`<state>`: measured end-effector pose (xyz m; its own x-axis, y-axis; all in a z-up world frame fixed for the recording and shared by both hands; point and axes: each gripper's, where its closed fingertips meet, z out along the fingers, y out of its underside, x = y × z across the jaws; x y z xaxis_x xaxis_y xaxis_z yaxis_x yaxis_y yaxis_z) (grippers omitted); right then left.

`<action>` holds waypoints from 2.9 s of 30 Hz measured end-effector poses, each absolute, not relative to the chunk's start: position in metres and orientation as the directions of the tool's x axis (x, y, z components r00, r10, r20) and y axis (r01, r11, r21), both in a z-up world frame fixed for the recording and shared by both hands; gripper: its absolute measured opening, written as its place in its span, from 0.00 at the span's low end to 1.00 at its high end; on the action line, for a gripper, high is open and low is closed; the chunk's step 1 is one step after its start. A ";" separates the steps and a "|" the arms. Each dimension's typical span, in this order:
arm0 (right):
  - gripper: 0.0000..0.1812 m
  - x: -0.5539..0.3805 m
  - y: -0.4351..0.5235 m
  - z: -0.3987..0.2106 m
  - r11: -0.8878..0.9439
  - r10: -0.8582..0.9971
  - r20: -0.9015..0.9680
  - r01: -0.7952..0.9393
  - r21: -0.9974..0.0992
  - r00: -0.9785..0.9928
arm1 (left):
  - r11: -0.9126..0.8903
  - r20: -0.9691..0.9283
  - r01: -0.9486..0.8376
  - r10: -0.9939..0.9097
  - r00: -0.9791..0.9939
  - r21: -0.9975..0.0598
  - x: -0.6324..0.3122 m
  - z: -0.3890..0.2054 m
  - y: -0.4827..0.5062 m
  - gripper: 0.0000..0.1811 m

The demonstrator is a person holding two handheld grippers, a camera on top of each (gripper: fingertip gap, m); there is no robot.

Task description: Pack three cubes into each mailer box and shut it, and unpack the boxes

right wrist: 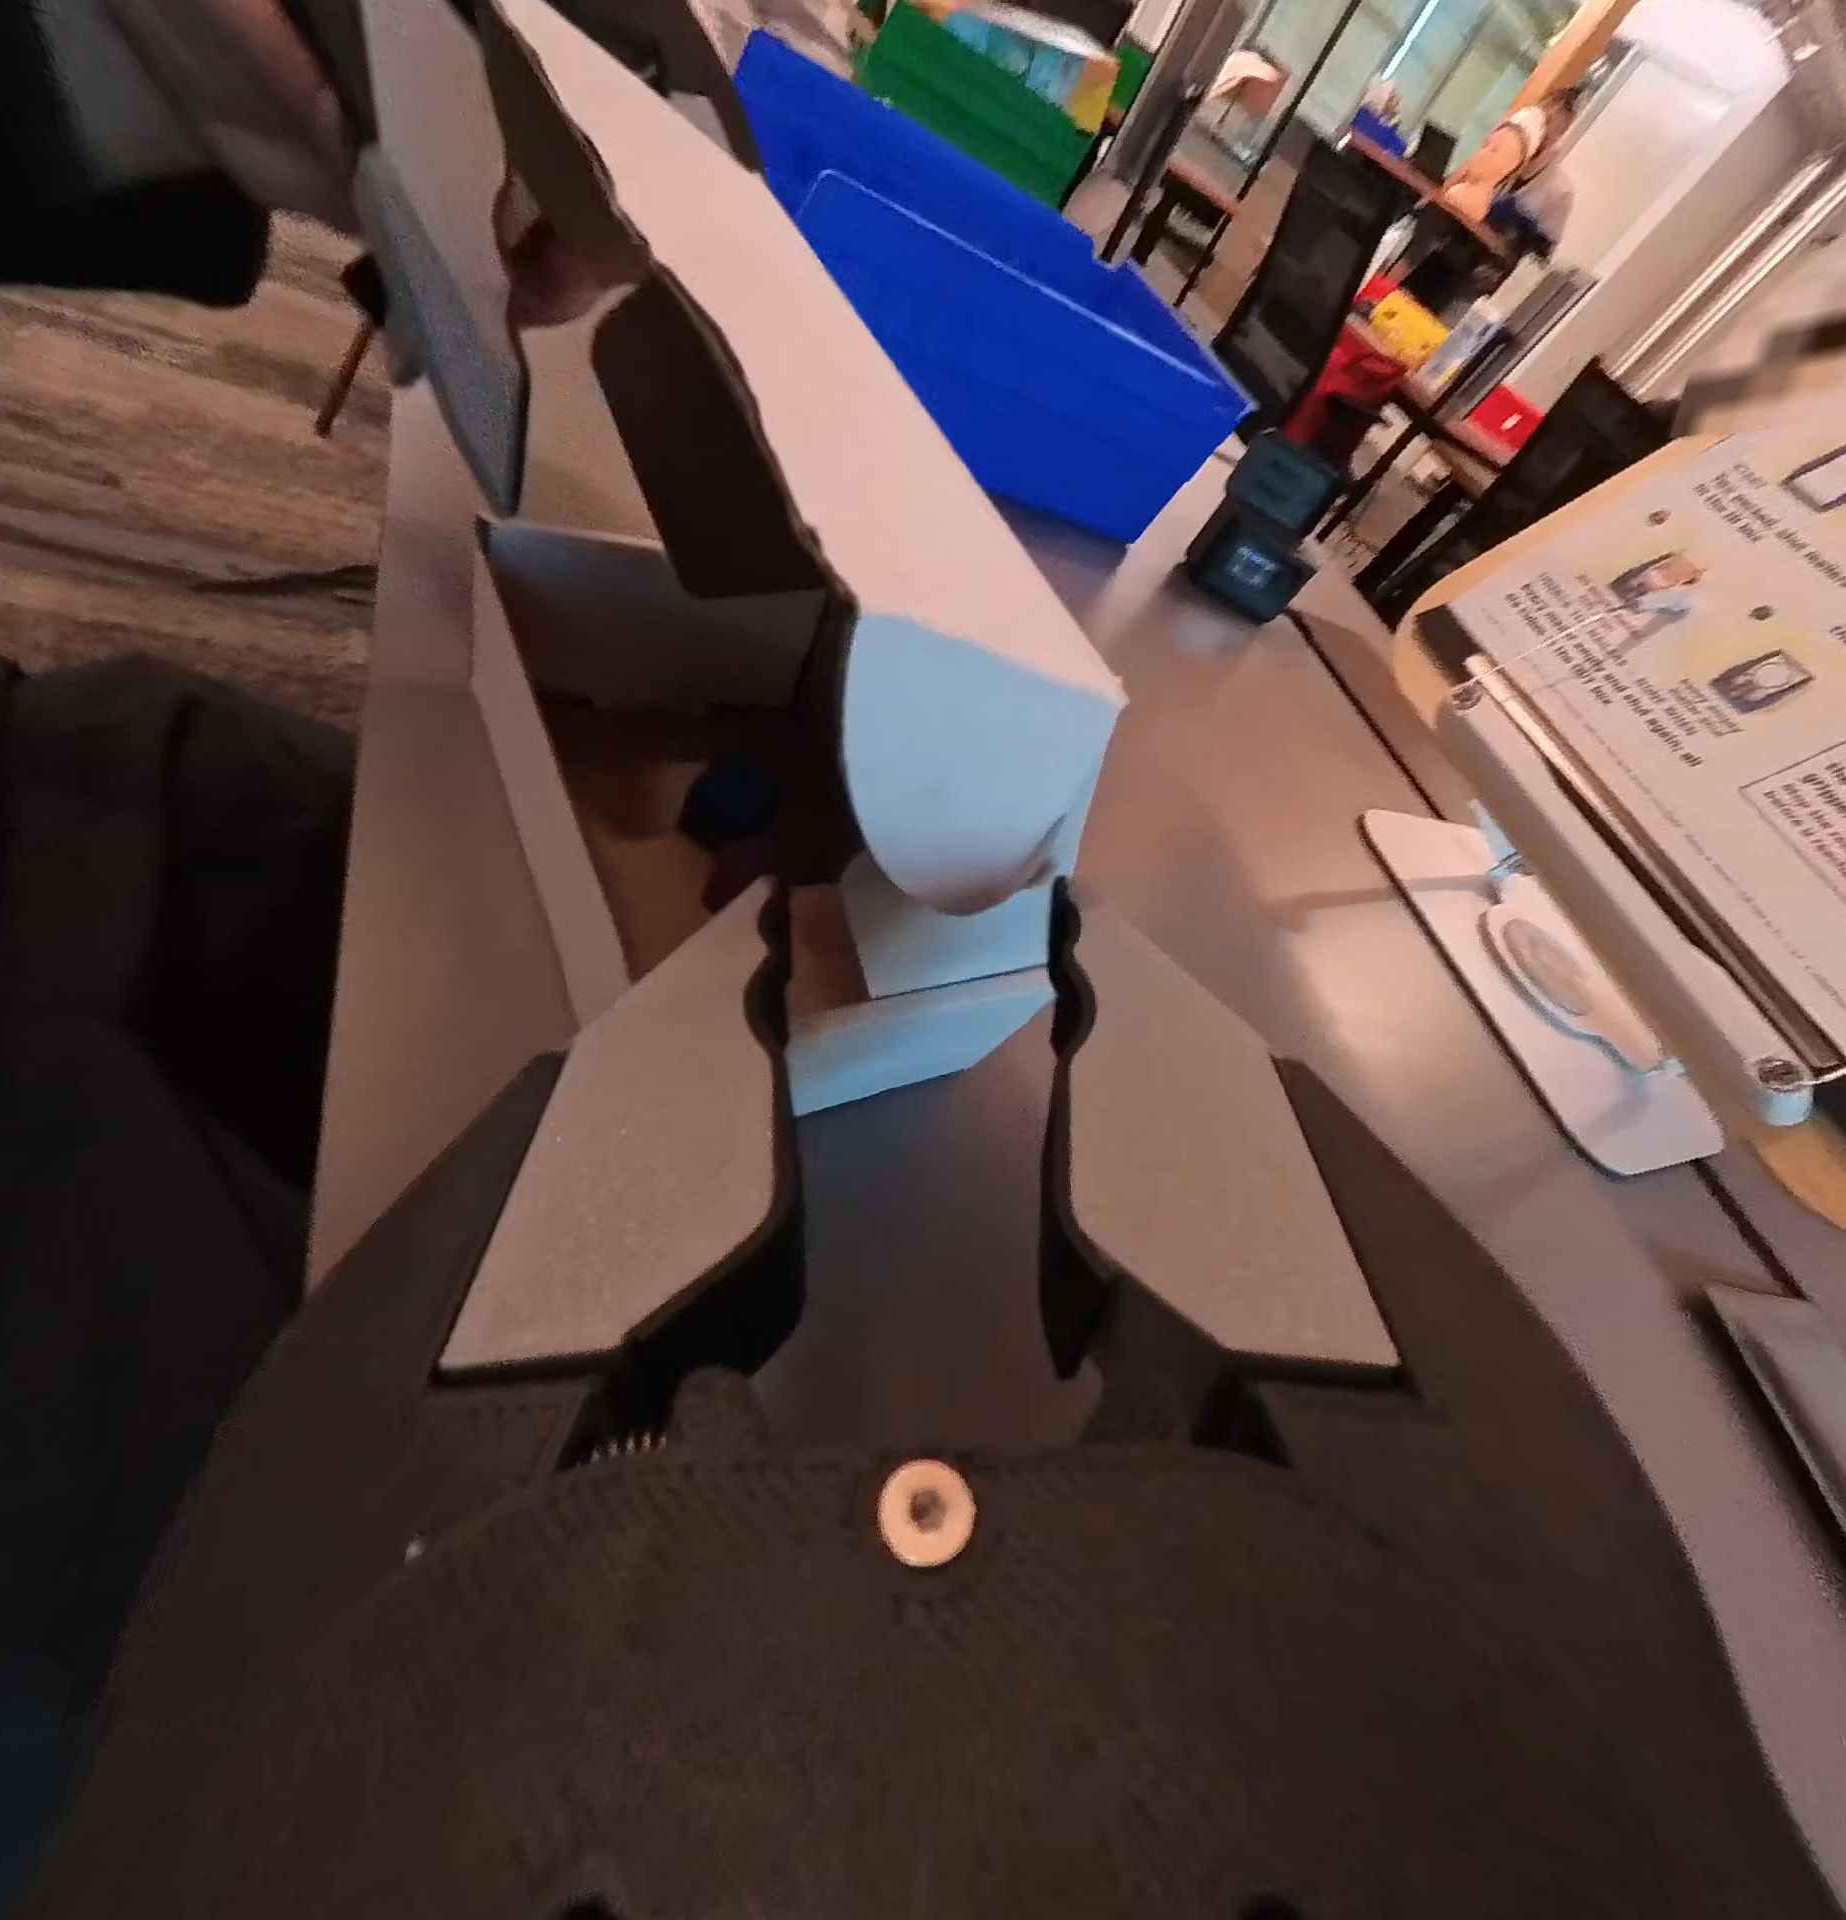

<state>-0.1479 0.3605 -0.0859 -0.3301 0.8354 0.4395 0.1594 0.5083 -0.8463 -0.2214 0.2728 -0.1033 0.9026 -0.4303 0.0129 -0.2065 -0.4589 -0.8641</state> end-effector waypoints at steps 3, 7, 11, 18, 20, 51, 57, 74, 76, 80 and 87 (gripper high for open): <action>0.29 -0.136 0.358 -0.079 0.474 0.844 0.386 0.183 -0.861 -0.371 | -0.441 0.182 -0.072 -0.506 0.843 -0.894 -0.227 -0.073 0.252 0.48; 0.29 -0.119 0.363 -0.039 0.376 0.880 0.338 0.054 -0.925 -0.333 | -0.327 0.260 0.094 -0.512 0.819 -0.940 -0.253 -0.028 0.233 0.36; 0.27 -0.111 0.367 0.003 0.134 0.929 0.166 -0.116 -0.984 -0.332 | -0.312 0.314 0.171 -0.496 0.810 -0.934 -0.254 -0.021 0.236 0.28; 0.23 -0.095 0.361 -0.037 0.293 0.889 0.224 0.119 -0.949 -0.399 | -0.398 0.181 -0.035 -0.492 0.851 -0.917 -0.234 -0.053 0.243 0.29; 0.22 -0.085 0.355 -0.036 0.307 0.878 0.215 0.160 -0.938 -0.427 | -0.404 0.164 -0.055 -0.489 0.857 -0.913 -0.232 -0.058 0.247 0.31; 0.24 -0.145 0.344 -0.044 0.360 0.890 0.315 0.084 -0.929 -0.328 | -0.295 0.021 -0.211 -0.624 0.781 -0.932 -0.195 -0.073 0.277 0.46; 0.22 -0.128 0.332 -0.082 0.402 0.837 0.241 0.252 -0.880 -0.492 | -0.390 0.066 -0.302 -0.698 0.713 -0.870 -0.183 -0.094 0.255 0.58; 0.19 -0.119 0.321 -0.078 0.312 0.826 0.141 0.235 -0.920 -0.546 | -0.490 0.248 -0.219 -0.718 0.650 -0.844 -0.167 -0.098 0.233 0.52; 0.19 -0.131 0.325 -0.094 0.334 0.846 0.145 0.298 -0.894 -0.514 | -0.496 0.246 -0.216 -0.707 0.663 -0.841 -0.170 -0.100 0.235 0.47; 0.13 -0.146 0.334 -0.117 0.343 0.876 0.137 0.397 -0.851 -0.463 | -0.534 0.349 -0.095 -0.666 0.659 -0.840 -0.176 -0.101 0.238 0.40; 0.05 -0.137 0.343 -0.096 0.323 0.888 0.159 0.340 -0.883 -0.431 | -0.625 0.495 -0.011 -0.629 0.599 -0.780 -0.197 -0.093 0.230 0.36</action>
